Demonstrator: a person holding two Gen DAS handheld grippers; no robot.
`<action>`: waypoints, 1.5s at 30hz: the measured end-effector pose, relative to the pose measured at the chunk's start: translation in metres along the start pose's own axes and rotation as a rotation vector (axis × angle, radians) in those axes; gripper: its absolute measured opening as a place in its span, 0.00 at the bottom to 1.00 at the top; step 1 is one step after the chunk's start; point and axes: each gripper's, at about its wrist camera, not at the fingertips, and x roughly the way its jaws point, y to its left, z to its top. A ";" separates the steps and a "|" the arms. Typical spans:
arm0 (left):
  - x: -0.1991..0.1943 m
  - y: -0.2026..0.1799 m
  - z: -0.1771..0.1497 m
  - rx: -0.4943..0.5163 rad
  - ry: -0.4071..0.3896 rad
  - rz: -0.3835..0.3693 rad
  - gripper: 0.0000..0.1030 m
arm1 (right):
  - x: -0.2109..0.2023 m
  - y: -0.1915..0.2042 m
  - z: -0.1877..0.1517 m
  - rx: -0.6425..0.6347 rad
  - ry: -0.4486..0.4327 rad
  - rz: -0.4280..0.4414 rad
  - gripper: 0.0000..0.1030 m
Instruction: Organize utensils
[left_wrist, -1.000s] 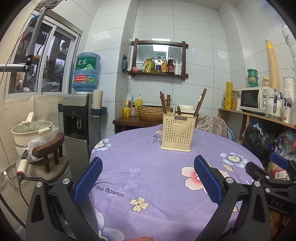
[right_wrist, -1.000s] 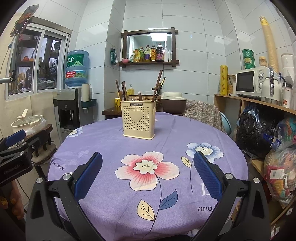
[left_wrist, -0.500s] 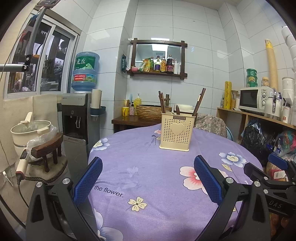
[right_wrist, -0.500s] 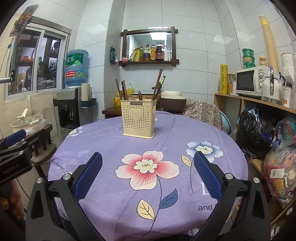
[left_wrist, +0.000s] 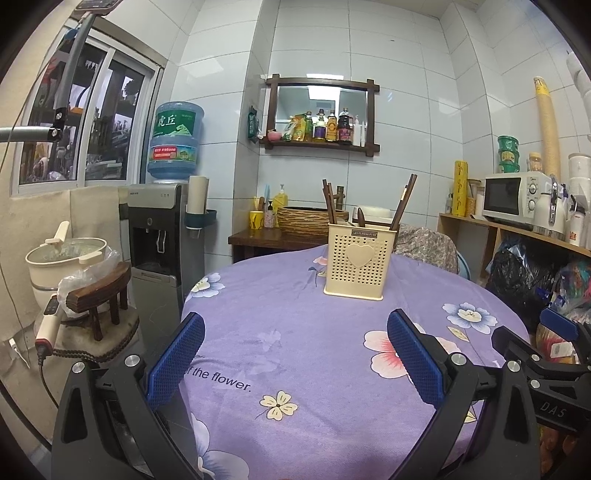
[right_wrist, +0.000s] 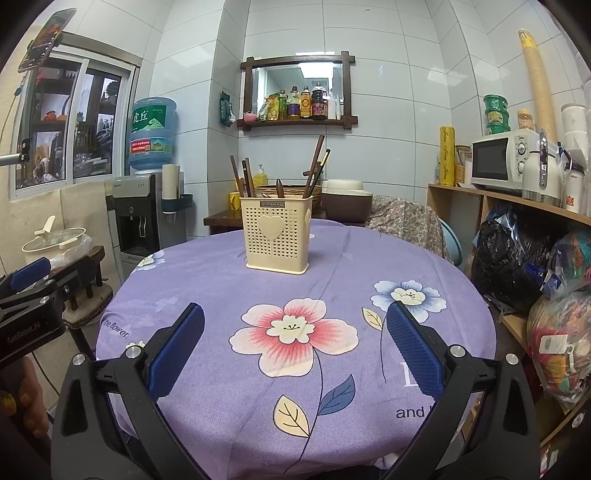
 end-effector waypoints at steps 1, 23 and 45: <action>0.000 0.000 0.000 0.002 0.000 0.000 0.95 | 0.000 0.000 0.000 0.000 0.001 0.001 0.94; 0.000 0.002 0.001 0.003 0.005 0.003 0.95 | 0.000 0.000 0.000 0.000 0.011 0.009 0.94; 0.001 0.000 0.000 0.002 0.017 0.011 0.95 | 0.000 0.000 0.002 -0.002 0.014 0.015 0.94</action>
